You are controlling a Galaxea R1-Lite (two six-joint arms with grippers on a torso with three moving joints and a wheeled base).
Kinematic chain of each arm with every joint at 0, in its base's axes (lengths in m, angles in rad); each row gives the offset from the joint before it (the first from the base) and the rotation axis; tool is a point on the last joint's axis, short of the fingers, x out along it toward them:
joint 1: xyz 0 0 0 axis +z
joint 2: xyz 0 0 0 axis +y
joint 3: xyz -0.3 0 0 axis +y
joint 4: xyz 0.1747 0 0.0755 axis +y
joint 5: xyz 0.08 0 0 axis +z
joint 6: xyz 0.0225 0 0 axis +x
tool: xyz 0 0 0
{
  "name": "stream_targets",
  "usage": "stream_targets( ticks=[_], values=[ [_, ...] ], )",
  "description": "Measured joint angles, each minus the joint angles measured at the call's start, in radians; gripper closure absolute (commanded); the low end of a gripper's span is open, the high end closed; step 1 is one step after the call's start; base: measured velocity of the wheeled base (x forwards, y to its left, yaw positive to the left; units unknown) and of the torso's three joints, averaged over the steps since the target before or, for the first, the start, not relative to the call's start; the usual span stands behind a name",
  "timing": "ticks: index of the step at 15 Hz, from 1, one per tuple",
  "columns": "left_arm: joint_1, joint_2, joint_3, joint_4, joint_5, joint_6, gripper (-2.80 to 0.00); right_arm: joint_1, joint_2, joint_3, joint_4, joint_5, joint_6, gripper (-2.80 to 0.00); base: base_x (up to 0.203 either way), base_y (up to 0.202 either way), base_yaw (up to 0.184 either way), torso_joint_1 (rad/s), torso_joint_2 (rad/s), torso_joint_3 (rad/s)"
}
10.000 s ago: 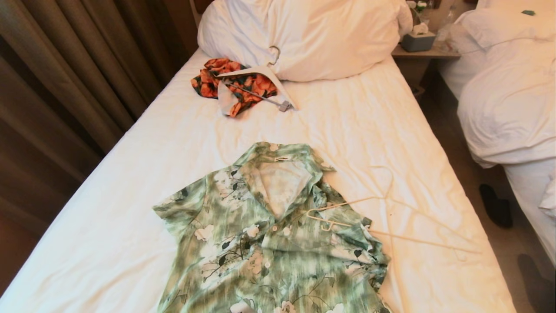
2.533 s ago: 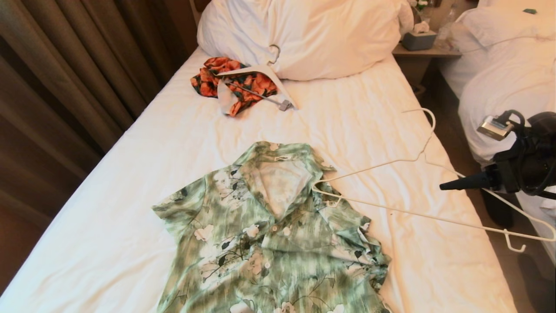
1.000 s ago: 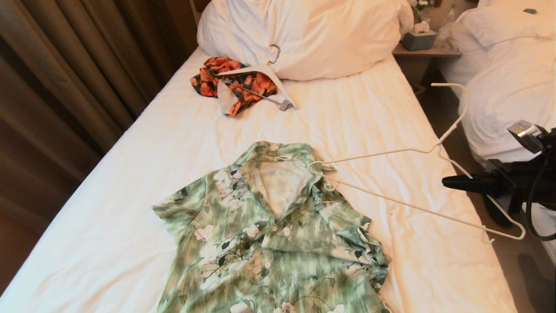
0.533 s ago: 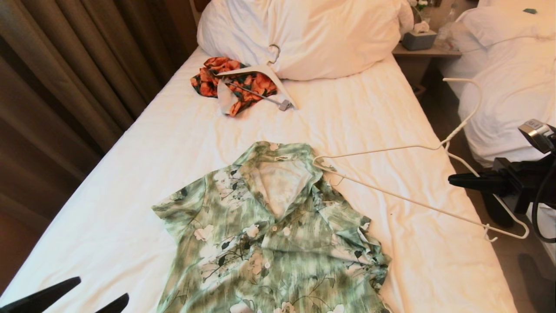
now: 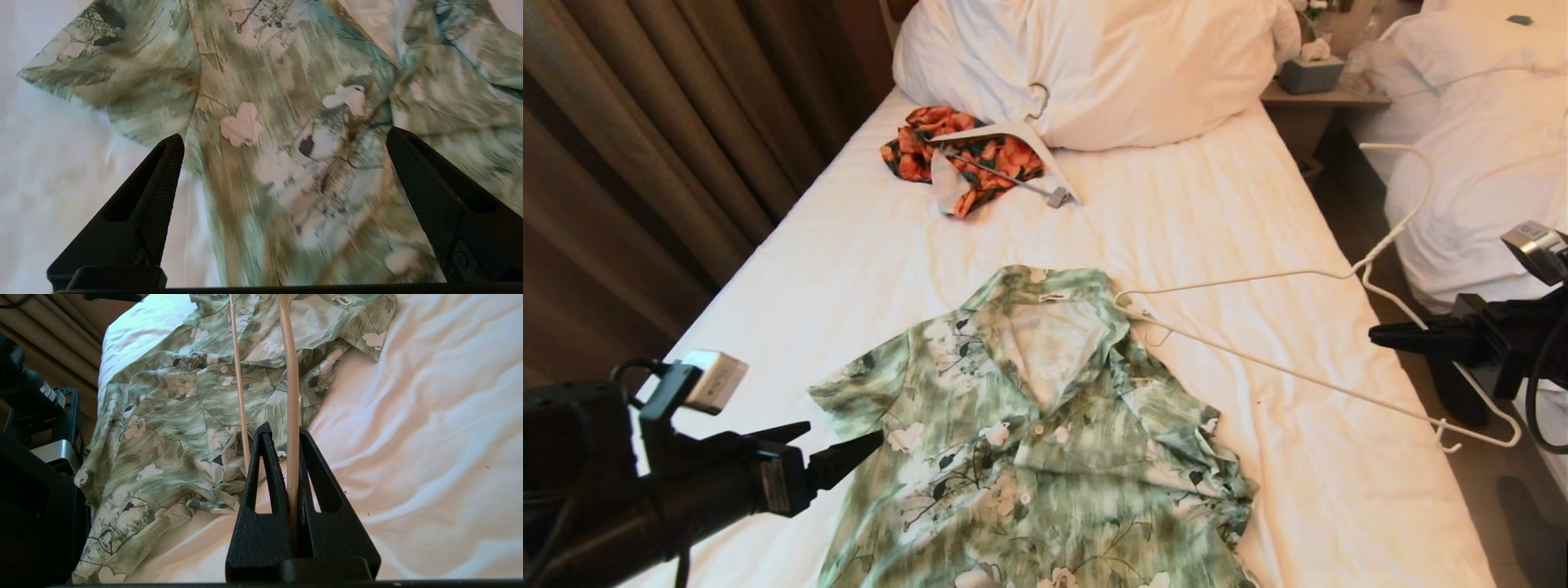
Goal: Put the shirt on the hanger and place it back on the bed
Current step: Lift the shirt and hanger
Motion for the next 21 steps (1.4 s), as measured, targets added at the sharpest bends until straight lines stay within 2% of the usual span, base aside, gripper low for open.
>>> stream_targets(
  ticks=[3, 6, 8, 13, 16, 19, 21],
  values=[
    [0.031, 0.261, -0.064, -0.187, -0.027, 0.004, -2.8, -0.006, 0.006, -0.019, -0.001, 0.0, 0.012, 0.0, 0.0, 0.0, 0.0, 0.0, 0.0, 0.0],
    [0.062, 0.45, -0.186, -0.275, -0.048, 0.006, -2.8, -0.007, 0.02, -0.024, -0.001, 0.0, 0.012, 0.0, 0.0, 0.0, 0.0, 0.0, 0.0, 0.0],
    [0.048, 0.512, -0.264, -0.279, -0.05, 0.005, -2.8, -0.006, 0.029, -0.034, -0.001, 0.0, 0.014, 0.0, 0.0, 0.0, 0.0, 0.0, 0.0, 0.0],
    [-0.058, 0.551, -0.39, -0.206, -0.049, -0.024, -2.8, 0.001, 0.06, -0.062, -0.001, 0.0, 0.025, 0.0, 0.0, 0.0, 0.0, 0.0, 0.0, 0.0],
    [-0.08, 0.589, -0.498, -0.166, -0.046, -0.026, -2.8, 0.01, 0.069, -0.07, -0.001, 0.0, 0.027, 0.0, 0.0, 0.0, 0.0, 0.0, 0.0, 0.0],
    [-0.107, 0.614, -0.607, -0.068, -0.047, -0.026, -2.8, 0.01, 0.081, -0.078, -0.001, 0.0, 0.028, 0.0, 0.0, 0.0, 0.0, 0.0, 0.0, 0.0],
    [-0.134, 0.646, -0.663, -0.056, -0.045, -0.026, -2.8, 0.009, 0.089, -0.092, -0.001, 0.0, 0.03, 0.0, 0.0, 0.0, 0.0, 0.0, 0.0, 0.0]
  ],
)
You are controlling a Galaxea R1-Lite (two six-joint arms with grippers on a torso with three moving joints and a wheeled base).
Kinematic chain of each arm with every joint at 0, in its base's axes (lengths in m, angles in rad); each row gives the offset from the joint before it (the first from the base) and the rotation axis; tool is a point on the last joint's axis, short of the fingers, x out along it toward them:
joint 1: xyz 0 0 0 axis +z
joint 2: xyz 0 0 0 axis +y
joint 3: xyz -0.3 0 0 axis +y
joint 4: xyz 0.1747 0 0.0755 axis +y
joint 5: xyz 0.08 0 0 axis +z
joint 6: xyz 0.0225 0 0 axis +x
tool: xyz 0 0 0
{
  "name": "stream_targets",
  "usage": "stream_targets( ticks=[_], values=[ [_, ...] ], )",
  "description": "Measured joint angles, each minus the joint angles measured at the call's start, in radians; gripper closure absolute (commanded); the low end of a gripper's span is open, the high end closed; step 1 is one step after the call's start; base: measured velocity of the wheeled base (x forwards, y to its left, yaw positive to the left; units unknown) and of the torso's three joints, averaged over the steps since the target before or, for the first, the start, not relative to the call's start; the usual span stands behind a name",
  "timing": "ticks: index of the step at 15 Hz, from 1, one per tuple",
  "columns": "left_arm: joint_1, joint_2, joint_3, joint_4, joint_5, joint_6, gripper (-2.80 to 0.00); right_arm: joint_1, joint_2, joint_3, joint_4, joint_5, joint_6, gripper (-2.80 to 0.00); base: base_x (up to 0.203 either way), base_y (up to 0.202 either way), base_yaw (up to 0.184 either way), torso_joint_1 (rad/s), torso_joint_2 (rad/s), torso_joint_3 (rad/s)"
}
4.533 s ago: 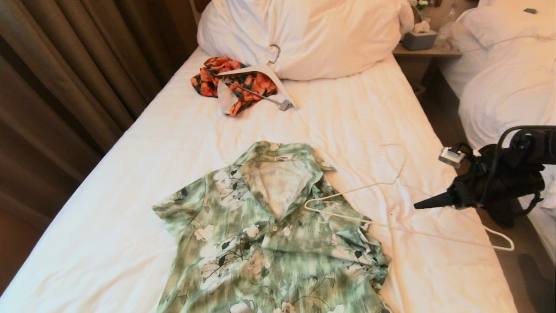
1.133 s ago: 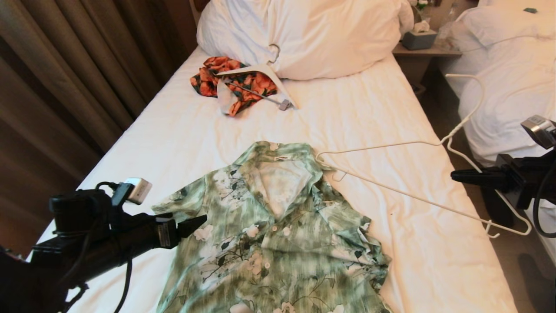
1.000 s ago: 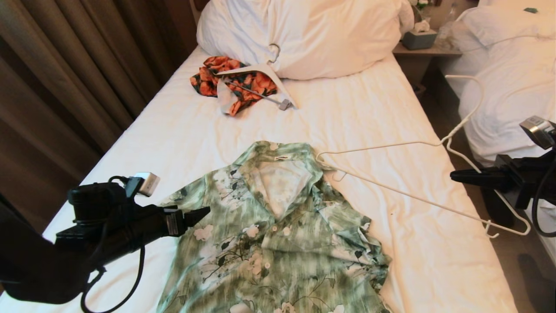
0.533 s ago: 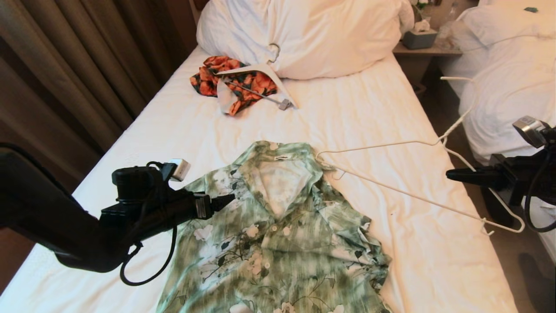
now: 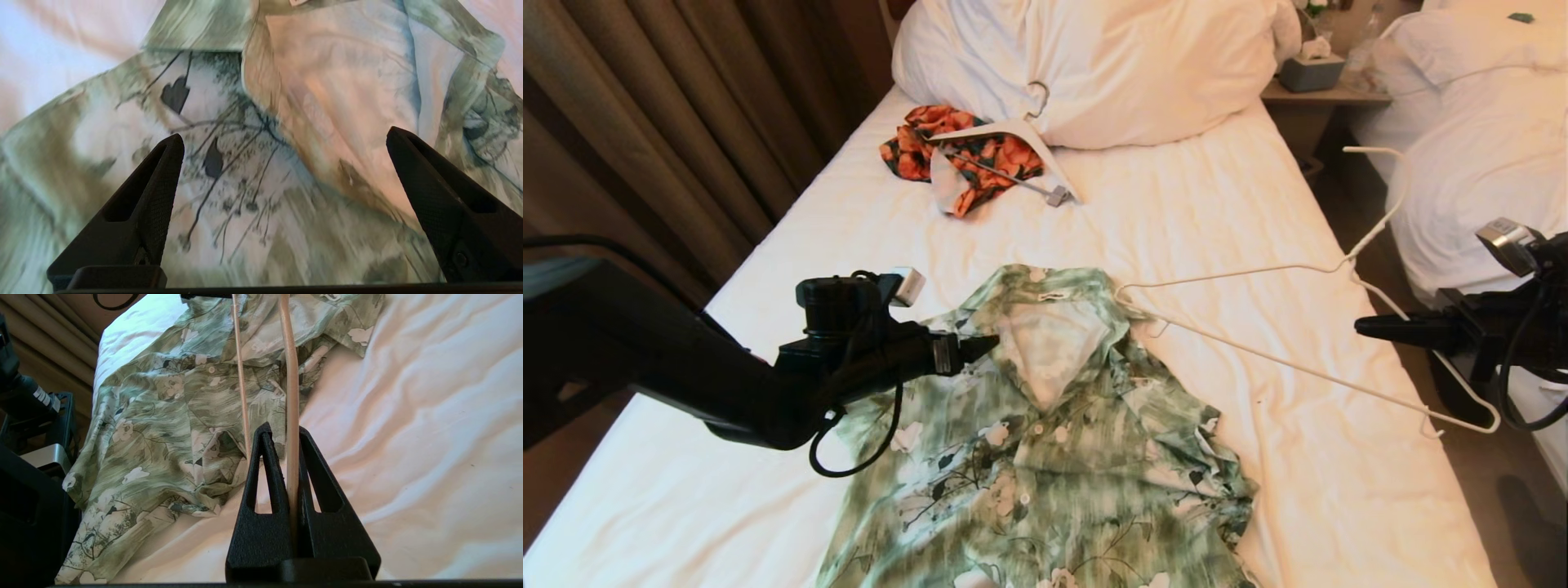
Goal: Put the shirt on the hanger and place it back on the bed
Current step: Lift the shirt and hanger
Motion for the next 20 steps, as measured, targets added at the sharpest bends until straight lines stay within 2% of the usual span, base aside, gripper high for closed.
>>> stream_targets(
  ticks=[7, 8, 9, 17, 20],
  values=[
    [-0.038, 0.152, -0.19, 0.032, 0.031, 0.001, -2.8, -0.003, 0.016, -0.01, 0.0, 0.0, 0.0, 0.0, 0.0, 0.0, 0.0, 0.0, 0.0, 0.0],
    [-0.038, 0.164, -0.208, 0.044, 0.031, 0.0, -2.37, -0.003, 0.019, -0.01, 0.0, 0.0, 0.0, 0.0, 0.0, 0.0, 0.0, 0.0, 0.0, 0.0],
    [-0.039, 0.174, -0.222, 0.046, 0.031, 0.001, 0.0, -0.003, 0.02, -0.01, 0.0, 0.0, 0.0, 0.0, 0.0, 0.0, 0.0, 0.0, 0.0, 0.0],
    [-0.038, 0.168, -0.248, 0.051, 0.033, -0.001, 0.0, -0.006, 0.055, -0.026, 0.0, -0.001, 0.02, 0.0, 0.0, 0.0, 0.0, 0.0, 0.0, 0.0],
    [-0.038, 0.157, -0.246, 0.051, 0.033, -0.022, 0.0, -0.013, 0.082, -0.05, 0.0, -0.002, 0.034, 0.0, 0.0, 0.0, 0.0, 0.0, 0.0, 0.0]
  ],
)
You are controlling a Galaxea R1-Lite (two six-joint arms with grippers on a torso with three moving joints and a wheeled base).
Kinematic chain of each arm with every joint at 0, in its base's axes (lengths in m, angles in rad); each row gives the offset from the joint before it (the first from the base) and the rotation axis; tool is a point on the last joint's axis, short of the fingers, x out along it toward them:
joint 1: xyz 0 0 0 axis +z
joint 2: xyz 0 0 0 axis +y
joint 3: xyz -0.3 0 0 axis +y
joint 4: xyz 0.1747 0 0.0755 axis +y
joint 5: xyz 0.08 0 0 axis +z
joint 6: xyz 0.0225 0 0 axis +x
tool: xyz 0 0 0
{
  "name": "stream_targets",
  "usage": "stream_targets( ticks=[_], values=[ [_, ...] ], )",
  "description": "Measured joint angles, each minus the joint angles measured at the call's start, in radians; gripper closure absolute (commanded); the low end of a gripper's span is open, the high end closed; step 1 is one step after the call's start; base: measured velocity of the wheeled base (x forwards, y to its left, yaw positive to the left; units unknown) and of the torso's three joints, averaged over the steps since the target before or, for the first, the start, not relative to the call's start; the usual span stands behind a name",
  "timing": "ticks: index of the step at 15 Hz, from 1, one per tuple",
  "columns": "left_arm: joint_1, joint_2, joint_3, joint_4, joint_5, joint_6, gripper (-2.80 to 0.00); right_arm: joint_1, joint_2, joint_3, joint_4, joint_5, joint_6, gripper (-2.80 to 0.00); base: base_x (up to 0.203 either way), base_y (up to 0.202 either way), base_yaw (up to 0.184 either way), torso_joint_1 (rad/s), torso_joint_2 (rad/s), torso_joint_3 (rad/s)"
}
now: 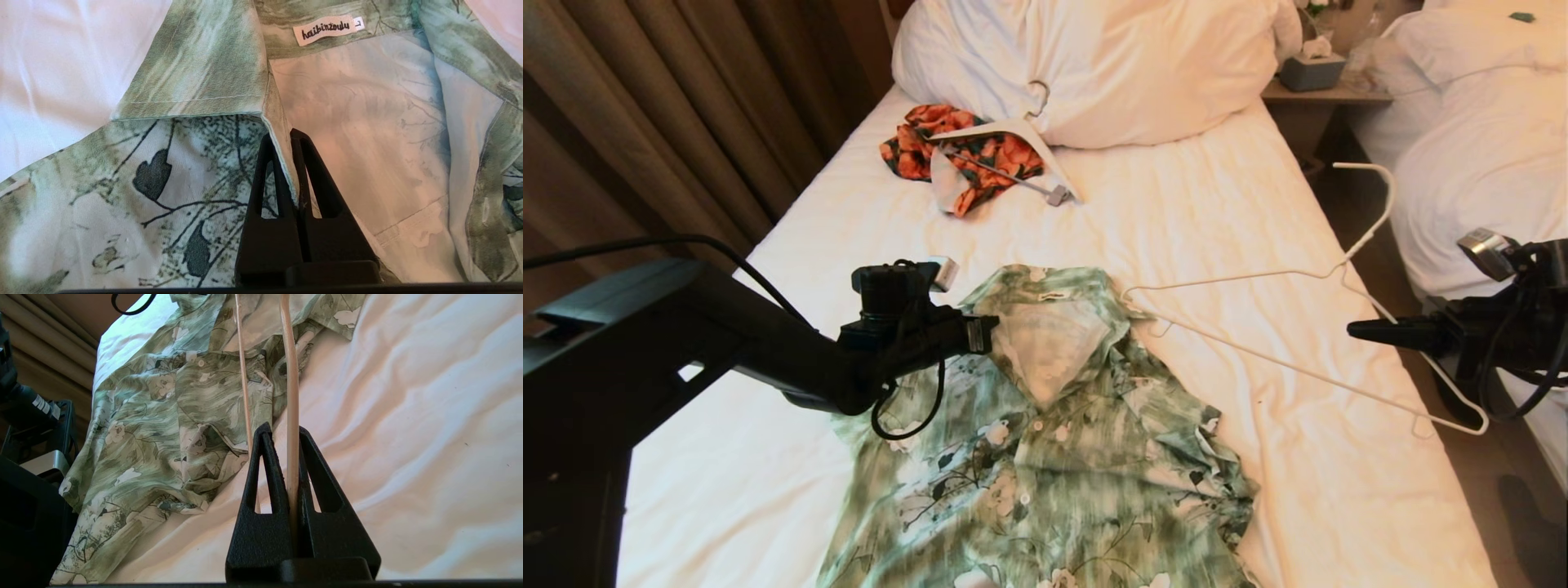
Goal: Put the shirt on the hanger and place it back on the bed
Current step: Lift the shirt and hanger, then hook one side of the shirt onto the hanger
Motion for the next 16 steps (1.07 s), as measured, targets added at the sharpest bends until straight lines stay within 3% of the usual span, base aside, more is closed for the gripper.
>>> stream_targets(
  ticks=[3, 5, 10, 16],
  values=[
    [-0.003, -0.027, 0.001, 0.02, 0.005, -0.002, 0.0, 0.0, 0.007, -0.002, 0.0, 0.0, 0.0, 0.0, 0.0, 0.0, 0.0, 0.0, 0.0, 0.0],
    [-0.015, -0.071, -0.009, 0.094, 0.013, -0.002, 0.0, 0.007, 0.008, -0.002, 0.001, 0.0, 0.003, 0.0, 0.0, 0.0, 0.0, 0.0, 0.0, 0.0],
    [-0.076, -0.168, -0.071, 0.233, 0.087, -0.002, 0.0, 0.048, 0.008, -0.006, 0.0, 0.0, 0.02, 0.0, 0.0, 0.0, 0.0, 0.0, 0.0, 0.0],
    [-0.165, -0.328, -0.047, 0.328, 0.13, -0.013, 0.0, 0.172, 0.009, -0.021, 0.001, -0.004, 0.049, 0.0, 0.0, 0.0, 0.0, 0.0, 0.0, 0.0]
  ],
)
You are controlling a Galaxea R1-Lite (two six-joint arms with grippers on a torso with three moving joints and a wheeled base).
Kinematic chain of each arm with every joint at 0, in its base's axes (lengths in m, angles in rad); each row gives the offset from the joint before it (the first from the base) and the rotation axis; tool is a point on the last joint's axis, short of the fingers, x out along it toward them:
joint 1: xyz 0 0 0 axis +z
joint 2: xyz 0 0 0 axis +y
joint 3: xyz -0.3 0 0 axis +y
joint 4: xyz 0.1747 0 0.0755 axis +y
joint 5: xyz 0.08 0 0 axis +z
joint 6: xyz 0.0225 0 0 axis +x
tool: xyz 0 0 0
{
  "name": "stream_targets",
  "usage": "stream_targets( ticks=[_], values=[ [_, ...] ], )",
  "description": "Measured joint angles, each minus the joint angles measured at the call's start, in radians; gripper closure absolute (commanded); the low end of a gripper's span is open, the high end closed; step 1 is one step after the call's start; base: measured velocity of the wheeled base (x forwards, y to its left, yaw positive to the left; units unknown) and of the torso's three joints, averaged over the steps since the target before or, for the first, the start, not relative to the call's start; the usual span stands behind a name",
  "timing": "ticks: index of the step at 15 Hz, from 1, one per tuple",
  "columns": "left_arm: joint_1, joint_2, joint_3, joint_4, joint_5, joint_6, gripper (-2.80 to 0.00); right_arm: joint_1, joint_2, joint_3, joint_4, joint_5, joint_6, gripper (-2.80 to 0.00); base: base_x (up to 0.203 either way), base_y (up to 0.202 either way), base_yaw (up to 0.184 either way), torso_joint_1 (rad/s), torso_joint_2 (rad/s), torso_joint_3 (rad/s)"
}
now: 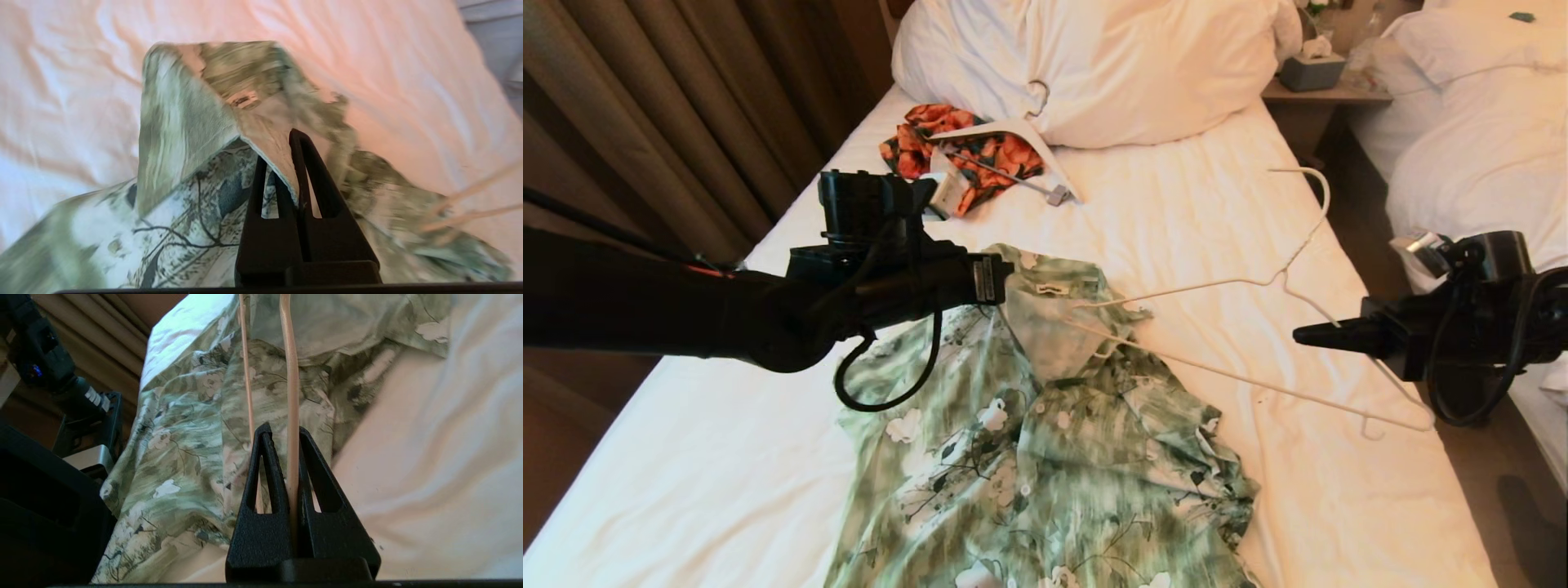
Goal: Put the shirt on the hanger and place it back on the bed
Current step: Hook one side of the shirt onto the hanger
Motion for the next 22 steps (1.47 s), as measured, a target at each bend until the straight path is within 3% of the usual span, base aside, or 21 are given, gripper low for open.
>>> stream_targets(
  ticks=[5, 14, 19, 22],
  values=[
    [-0.123, -0.149, 0.088, 0.016, 0.039, -0.021, 0.0, 0.084, 0.023, -0.069, 0.0, -0.01, 0.04, 0.0, 0.0, 0.0, 0.0, 0.0, 0.0, 0.0],
    [-0.247, -0.216, 0.108, 0.037, 0.08, -0.019, 0.0, 0.169, 0.064, -0.154, -0.002, -0.04, 0.087, 0.0, 0.0, 0.0, 0.0, 0.0, 0.0, 0.0],
    [-0.283, -0.162, 0.043, 0.035, 0.087, -0.02, 0.0, 0.193, 0.104, -0.204, -0.002, -0.041, 0.09, 0.0, 0.0, 0.0, 0.0, 0.0, 0.0, 0.0],
    [-0.322, -0.111, -0.008, 0.035, 0.139, -0.023, 0.0, 0.191, 0.135, -0.232, -0.002, -0.042, 0.09, 0.0, 0.0, 0.0, 0.0, 0.0, 0.0, 0.0]
  ],
)
